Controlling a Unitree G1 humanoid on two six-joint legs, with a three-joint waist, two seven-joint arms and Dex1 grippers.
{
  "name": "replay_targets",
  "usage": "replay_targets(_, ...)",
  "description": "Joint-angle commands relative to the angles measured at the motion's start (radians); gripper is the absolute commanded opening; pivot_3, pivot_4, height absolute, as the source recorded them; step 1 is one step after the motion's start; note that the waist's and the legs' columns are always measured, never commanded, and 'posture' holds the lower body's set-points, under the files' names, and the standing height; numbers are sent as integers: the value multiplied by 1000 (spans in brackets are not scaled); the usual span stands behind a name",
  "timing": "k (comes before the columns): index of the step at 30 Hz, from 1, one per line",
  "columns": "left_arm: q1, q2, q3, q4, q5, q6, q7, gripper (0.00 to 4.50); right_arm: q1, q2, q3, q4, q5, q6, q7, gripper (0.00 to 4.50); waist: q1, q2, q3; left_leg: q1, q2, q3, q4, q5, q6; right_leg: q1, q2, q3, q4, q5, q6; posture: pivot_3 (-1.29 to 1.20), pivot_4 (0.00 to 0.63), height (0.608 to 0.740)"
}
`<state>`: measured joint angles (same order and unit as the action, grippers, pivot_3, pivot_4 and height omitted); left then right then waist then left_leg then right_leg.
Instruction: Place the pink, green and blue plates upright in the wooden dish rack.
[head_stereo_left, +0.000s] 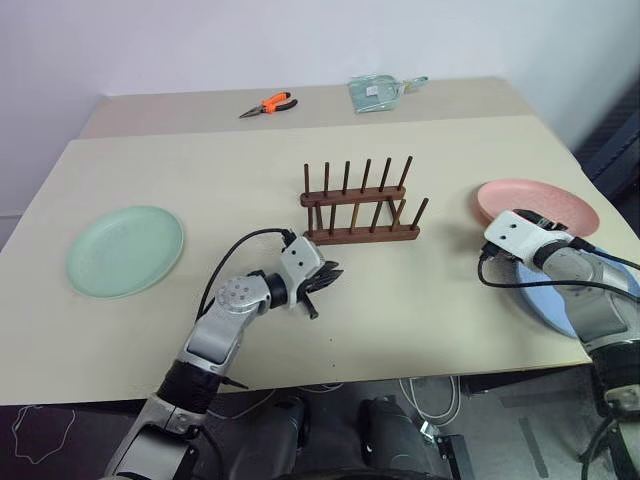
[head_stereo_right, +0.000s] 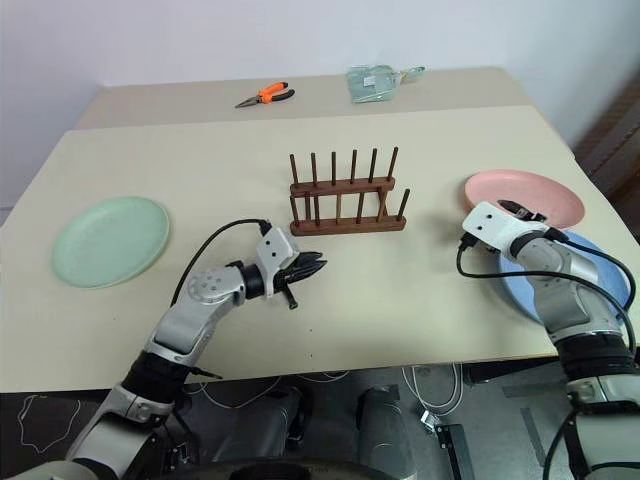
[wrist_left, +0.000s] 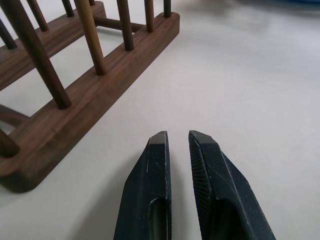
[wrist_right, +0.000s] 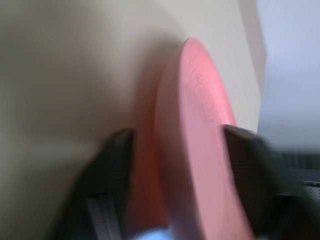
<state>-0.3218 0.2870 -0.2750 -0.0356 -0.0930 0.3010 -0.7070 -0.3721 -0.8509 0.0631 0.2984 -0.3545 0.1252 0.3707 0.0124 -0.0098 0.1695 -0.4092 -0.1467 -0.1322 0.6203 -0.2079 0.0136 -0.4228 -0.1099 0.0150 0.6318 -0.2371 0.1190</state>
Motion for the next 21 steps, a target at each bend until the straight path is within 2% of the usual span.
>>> replay_targets(1, 12, 11, 21, -51, -15, 4, 4, 619, -16, -7, -21, -24, -12, -3, -15, 502, 1, 0, 0, 0, 0, 0, 0, 0, 0, 0, 0, 0, 0, 0, 0, 0, 150, 720)
replay_targets(2, 15, 13, 21, -55, -17, 5, 4, 619, -10, -10, -22, -33, -17, 1, -15, 20, 0, 0, 0, 0, 0, 0, 0, 0, 0, 0, 0, 0, 0, 0, 0, 0, 150, 720)
replay_targets(7, 17, 14, 28, -60, -20, 10, 7, 619, 26, -21, -59, -136, -17, -7, -26, 20, 0, 1, 0, 0, 0, 0, 0, 0, 0, 0, 0, 0, 0, 0, 0, 0, 150, 720)
replay_targets(9, 13, 17, 39, -54, -23, 7, 8, 619, 22, 6, -112, -213, 55, -33, -19, 20, -1, 1, 1, 0, 0, 0, 0, 0, 0, 0, 0, 0, 0, 0, 0, 0, 150, 720)
replay_targets(13, 9, 28, 65, -40, -34, 0, 5, 619, -45, 168, -273, -454, 447, 67, 75, 20, -12, 1, 1, 0, 1, 0, 0, 0, 0, -1, 1, 1, 0, 0, 0, 0, 150, 720)
replay_targets(14, 10, 34, 72, -36, -37, -3, 1, 619, -89, 223, -327, -548, 681, 195, 90, 20, -13, 1, 1, 0, 2, 0, 0, 0, 0, -1, 2, 1, 0, 0, 0, 0, 150, 720)
replay_targets(16, 11, 42, 79, -33, -43, -7, -3, 619, -140, 280, -395, -658, 951, 368, 96, 20, -14, 2, 2, 0, 2, -1, 0, 0, 0, -1, 2, 1, 0, 0, 0, 0, 150, 720)
replay_targets(19, 12, 44, 81, -35, -46, -10, -7, 619, -190, 339, -445, -724, 1285, 529, 33, 20, 2, 0, 2, -1, 2, -3, 0, 0, 0, 0, 2, 0, -1, 0, 0, 0, 150, 720)
replay_targets(21, 11, 40, 83, -39, -51, -9, -6, 619, -221, 391, -435, -739, 1428, 587, -38, 20, 2, 0, 2, -1, 2, -3, 0, -1, 1, 1, 2, 0, -2, 0, -1, 0, 150, 720)
